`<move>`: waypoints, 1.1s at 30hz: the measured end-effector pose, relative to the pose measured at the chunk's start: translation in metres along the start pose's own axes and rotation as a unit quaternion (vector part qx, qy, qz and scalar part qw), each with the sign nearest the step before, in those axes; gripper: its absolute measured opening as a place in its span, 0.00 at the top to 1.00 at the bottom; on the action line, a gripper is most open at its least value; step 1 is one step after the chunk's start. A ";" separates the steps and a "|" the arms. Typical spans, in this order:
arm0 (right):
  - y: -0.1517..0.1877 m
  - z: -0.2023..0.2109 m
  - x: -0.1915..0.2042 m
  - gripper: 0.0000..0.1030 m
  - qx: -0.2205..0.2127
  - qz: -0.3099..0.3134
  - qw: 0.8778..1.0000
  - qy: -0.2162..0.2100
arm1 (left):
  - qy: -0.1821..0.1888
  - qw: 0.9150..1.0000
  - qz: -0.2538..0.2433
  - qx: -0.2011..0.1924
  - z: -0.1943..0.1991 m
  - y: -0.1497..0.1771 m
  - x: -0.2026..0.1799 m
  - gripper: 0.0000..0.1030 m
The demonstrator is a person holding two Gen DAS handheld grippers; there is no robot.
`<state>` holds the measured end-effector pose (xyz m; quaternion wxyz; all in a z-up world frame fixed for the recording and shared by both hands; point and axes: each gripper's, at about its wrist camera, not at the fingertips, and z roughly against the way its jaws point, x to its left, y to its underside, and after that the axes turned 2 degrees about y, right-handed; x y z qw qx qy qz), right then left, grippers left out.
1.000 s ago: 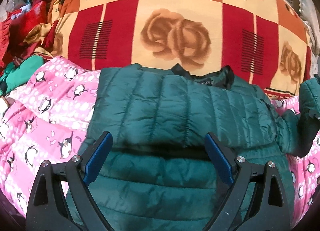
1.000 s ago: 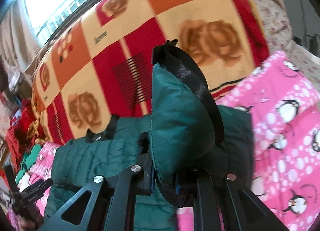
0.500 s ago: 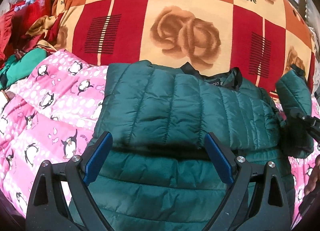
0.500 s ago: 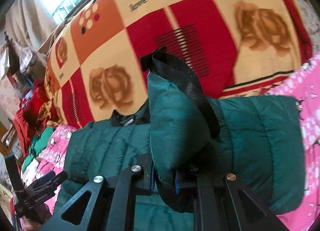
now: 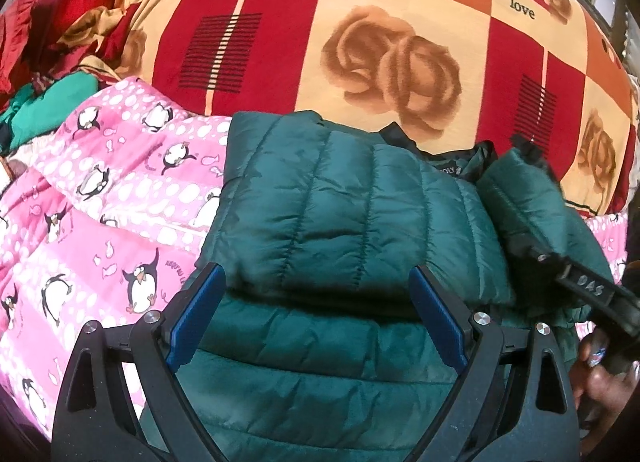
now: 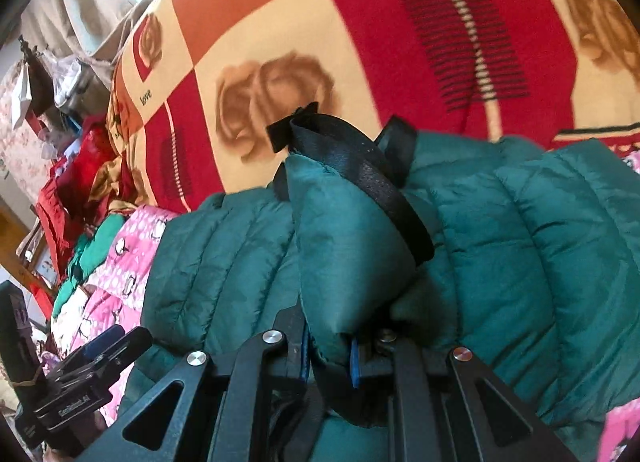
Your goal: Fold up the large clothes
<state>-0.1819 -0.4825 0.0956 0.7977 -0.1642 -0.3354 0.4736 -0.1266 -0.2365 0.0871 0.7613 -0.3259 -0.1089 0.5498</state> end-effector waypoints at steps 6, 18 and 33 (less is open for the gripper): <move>0.007 -0.025 0.006 0.86 0.015 0.001 1.000 0.007 | 0.004 1.000 0.005 0.006 -0.002 0.002 0.002 0.10; 0.007 0.013 0.007 0.46 0.028 -0.012 0.999 -0.043 | 0.080 0.996 0.037 0.019 0.007 -0.002 -0.001 0.10; 0.000 0.089 -0.032 0.46 -0.023 -0.004 0.999 0.040 | 0.137 0.988 0.048 0.043 0.000 -0.017 -0.051 0.10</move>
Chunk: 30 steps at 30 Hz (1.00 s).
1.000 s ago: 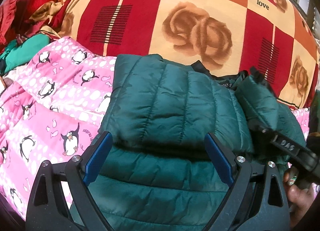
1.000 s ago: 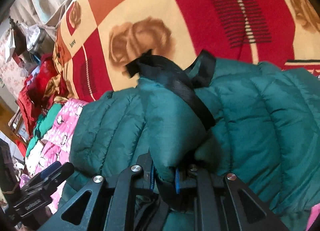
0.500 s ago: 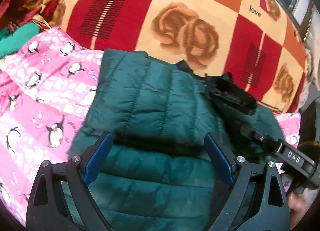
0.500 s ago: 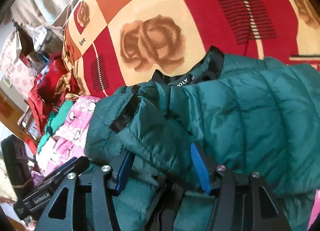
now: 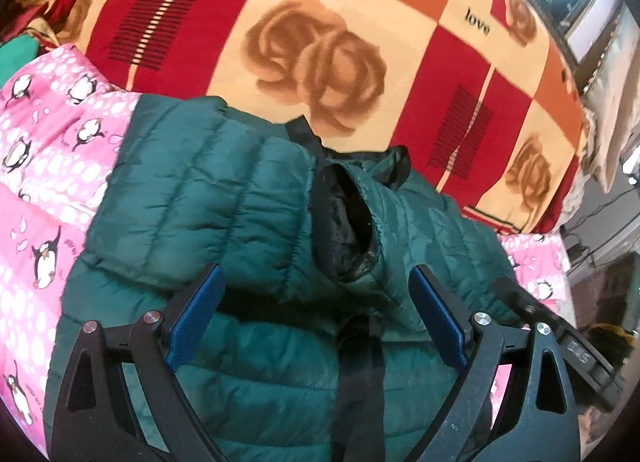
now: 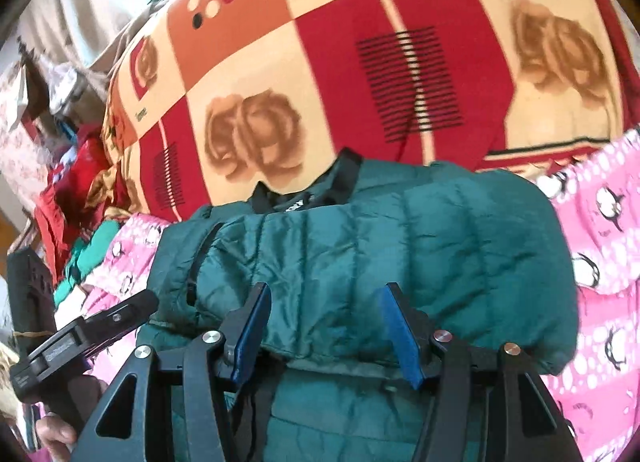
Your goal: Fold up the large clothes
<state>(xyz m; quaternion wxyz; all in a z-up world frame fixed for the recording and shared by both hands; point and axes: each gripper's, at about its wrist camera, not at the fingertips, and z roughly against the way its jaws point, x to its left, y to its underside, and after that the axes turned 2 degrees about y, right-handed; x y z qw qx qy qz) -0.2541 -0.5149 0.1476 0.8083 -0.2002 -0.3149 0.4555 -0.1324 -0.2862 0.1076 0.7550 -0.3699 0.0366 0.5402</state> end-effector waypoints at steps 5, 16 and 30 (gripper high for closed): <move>0.000 0.011 -0.020 0.38 -0.004 -0.005 1.000 0.016 | -0.023 1.000 -0.010 0.018 -0.027 -0.002 -0.015 0.10; 0.003 0.034 -0.066 0.37 -0.017 -0.040 0.999 0.029 | -0.034 0.999 -0.023 0.031 -0.059 -0.002 -0.027 0.10; 0.003 0.026 -0.105 0.37 -0.022 -0.100 0.993 0.066 | -0.043 0.997 -0.066 -0.011 -0.038 -0.027 -0.032 0.87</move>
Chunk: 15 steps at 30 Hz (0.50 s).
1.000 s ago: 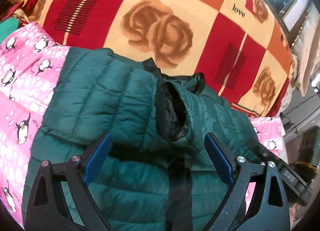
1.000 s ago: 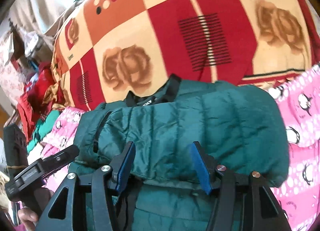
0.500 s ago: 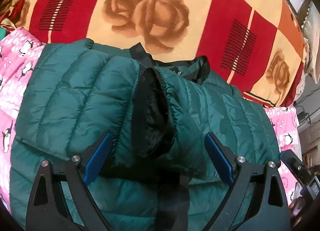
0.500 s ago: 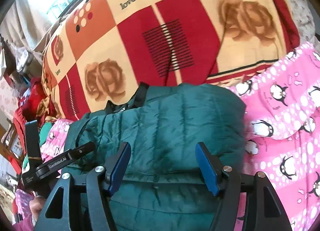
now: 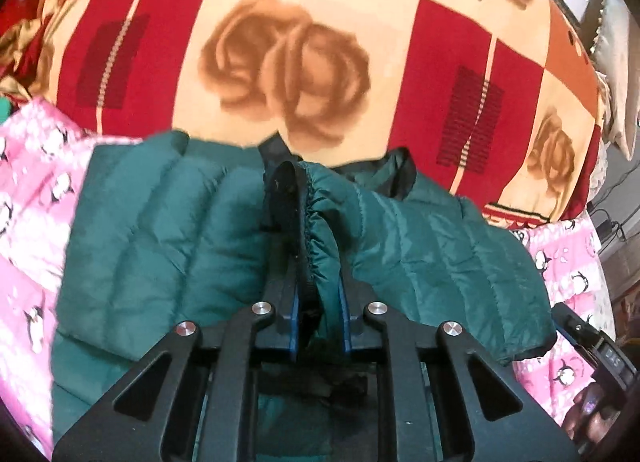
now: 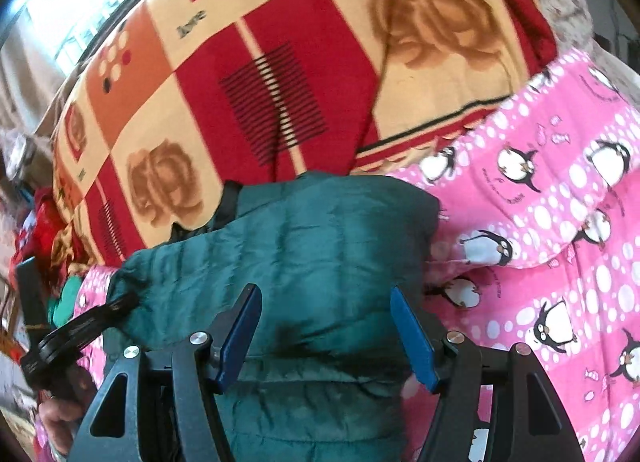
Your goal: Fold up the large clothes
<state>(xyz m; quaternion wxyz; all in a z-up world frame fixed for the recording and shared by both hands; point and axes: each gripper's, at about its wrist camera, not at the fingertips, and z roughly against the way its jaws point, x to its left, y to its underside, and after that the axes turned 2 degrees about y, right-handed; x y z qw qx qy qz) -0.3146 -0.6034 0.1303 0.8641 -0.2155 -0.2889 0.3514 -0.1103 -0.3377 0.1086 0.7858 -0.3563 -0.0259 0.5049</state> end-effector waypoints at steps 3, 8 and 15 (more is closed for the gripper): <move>-0.001 -0.004 -0.009 0.37 -0.001 -0.022 1.000 0.007 | -0.013 1.000 -0.009 -0.020 0.012 -0.011 0.004 0.88; -0.001 -0.011 -0.006 0.37 0.002 -0.024 1.000 -0.001 | -0.040 0.997 -0.016 -0.056 0.033 -0.027 0.021 0.89; -0.010 -0.033 0.023 0.37 0.005 0.012 1.000 -0.010 | -0.081 0.995 0.004 -0.067 0.047 -0.027 0.076 0.89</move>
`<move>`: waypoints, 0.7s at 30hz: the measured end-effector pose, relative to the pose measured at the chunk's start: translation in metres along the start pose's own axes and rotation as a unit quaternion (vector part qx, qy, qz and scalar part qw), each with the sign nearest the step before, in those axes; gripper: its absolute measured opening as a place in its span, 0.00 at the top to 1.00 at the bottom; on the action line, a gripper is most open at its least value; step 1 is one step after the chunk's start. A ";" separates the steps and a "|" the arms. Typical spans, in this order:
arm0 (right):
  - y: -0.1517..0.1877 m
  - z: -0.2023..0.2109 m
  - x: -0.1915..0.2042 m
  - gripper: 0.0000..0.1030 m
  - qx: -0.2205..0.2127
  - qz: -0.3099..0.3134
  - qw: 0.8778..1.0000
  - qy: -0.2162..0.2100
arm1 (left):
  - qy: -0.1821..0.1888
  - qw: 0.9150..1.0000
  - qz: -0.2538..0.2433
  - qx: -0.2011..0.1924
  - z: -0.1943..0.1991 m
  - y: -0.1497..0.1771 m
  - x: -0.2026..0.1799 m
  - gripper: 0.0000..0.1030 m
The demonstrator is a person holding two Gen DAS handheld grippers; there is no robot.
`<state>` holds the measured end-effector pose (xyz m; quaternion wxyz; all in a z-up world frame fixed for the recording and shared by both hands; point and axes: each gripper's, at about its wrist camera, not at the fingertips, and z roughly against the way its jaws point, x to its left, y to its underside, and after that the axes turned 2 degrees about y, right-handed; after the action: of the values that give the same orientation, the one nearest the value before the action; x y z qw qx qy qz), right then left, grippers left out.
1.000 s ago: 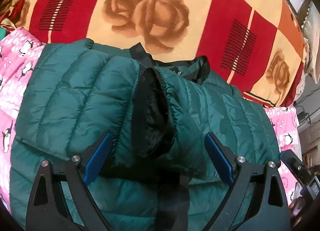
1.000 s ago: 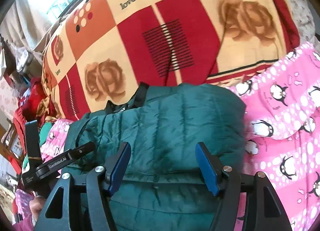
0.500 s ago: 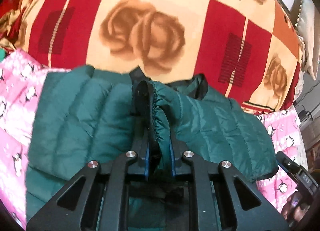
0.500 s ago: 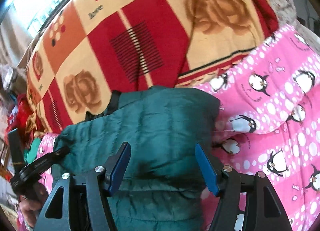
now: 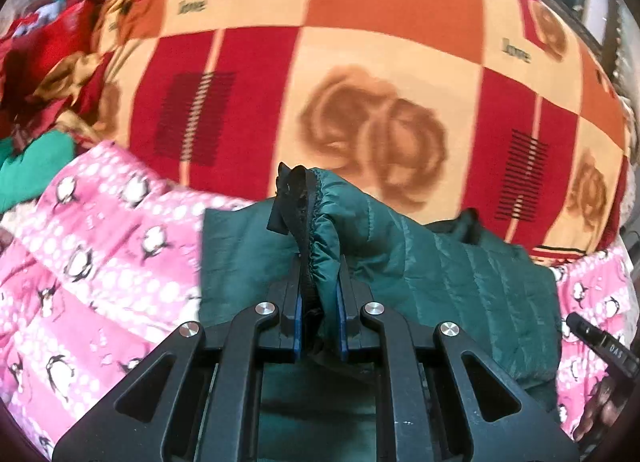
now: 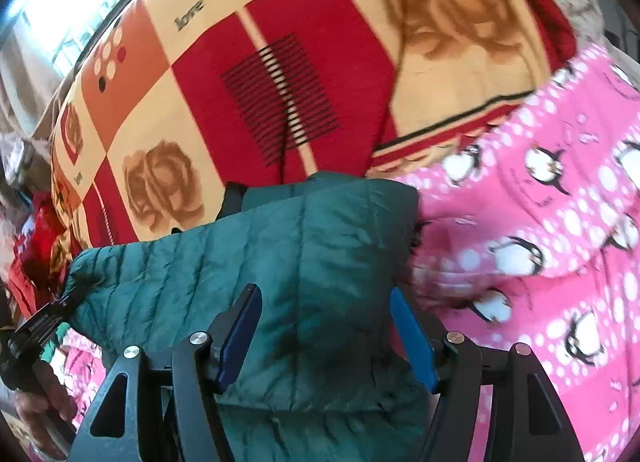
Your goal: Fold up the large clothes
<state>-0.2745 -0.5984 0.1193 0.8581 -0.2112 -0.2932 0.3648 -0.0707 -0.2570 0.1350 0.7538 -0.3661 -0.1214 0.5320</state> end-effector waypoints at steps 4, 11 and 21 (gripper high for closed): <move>-0.006 -0.025 0.020 0.37 0.008 0.031 0.999 0.001 | -0.009 1.000 0.008 0.021 -0.009 0.017 0.023 0.89; -0.016 -0.086 0.045 0.37 0.050 0.090 0.994 0.038 | -0.013 0.999 0.010 0.039 -0.022 0.038 0.033 0.89; -0.020 -0.079 0.045 0.37 0.038 0.083 0.995 0.046 | 0.000 0.998 0.031 0.050 -0.014 0.031 0.041 0.54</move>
<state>-0.1876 -0.5895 0.0883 0.8448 -0.2190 -0.2206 0.4356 -0.0684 -0.2212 0.0958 0.7543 -0.3313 -0.0832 0.5607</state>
